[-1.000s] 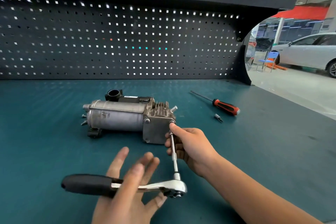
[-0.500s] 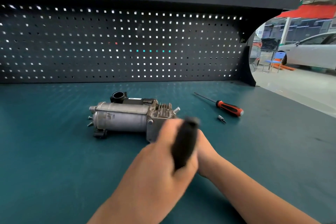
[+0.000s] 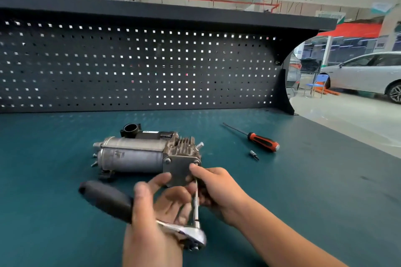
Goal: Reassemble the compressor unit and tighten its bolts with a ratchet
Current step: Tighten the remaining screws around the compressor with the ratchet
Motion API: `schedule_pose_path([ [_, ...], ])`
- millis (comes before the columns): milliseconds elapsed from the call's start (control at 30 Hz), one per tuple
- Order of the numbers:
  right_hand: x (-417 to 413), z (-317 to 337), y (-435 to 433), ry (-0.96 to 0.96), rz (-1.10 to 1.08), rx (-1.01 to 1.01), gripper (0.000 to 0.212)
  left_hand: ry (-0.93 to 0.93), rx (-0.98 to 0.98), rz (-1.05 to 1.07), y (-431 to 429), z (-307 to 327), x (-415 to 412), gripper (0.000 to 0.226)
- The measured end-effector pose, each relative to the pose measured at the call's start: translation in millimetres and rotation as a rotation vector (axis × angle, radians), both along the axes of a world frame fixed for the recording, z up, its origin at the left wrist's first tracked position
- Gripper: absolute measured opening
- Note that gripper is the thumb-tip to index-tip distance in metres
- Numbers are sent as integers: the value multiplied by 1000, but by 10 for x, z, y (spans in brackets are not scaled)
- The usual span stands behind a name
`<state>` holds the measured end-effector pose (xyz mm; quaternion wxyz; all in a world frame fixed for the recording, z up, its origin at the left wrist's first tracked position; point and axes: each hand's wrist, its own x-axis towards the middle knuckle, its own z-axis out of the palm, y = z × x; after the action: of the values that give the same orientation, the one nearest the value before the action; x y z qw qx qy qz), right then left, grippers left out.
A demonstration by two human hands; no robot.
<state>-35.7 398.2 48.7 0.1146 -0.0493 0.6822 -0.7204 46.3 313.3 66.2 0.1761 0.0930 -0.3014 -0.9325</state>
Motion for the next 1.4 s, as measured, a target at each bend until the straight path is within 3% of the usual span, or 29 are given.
schedule_pose_path([
  [100,7,0,-34,-34,-4,-71,32,-171,152,-135,-181,-1,52,46],
  [200,28,28,-27,-50,-2,-86,32,-226,5,-305,-127,-57,203,35],
  [300,27,38,-26,-72,0,-116,31,-110,-171,-446,-30,-131,283,15],
  [333,28,42,-27,-81,12,-130,31,-147,-259,-457,-23,-135,289,23],
  [467,20,44,-20,-110,48,-189,34,-77,-785,-376,-172,-168,218,46],
  [567,25,26,-8,-120,26,-197,33,-83,-1569,-134,-225,-215,251,69],
  [633,22,-5,-5,-117,-27,-212,31,18,-1925,9,-222,-257,295,62],
  [733,8,-39,-19,-18,-119,-77,30,66,-2198,-10,-179,-287,230,39],
  [800,2,-40,-41,23,-139,-39,29,-32,-2187,-33,-154,-282,175,29],
  [867,8,-33,-45,12,-138,-93,27,-93,-1957,-72,-163,-297,163,25],
  [933,10,-28,-33,-18,-125,-121,28,-134,-1451,-203,-139,-326,162,24],
  [1000,9,-17,-14,-45,-107,-120,26,-184,-822,-427,-95,-279,158,17],
  [1067,3,-10,-3,-82,-85,-147,25,-220,-208,-580,-82,-199,170,26],
  [1133,-4,-8,3,-104,-74,-154,25,-230,65,-589,-86,-158,165,27],
  [1233,-8,-26,17,-101,-60,-171,26,-193,-196,-491,-71,-201,153,14],
  [1400,11,-30,36,-53,-26,-67,32,-36,-1088,-425,-238,-175,89,27],
])
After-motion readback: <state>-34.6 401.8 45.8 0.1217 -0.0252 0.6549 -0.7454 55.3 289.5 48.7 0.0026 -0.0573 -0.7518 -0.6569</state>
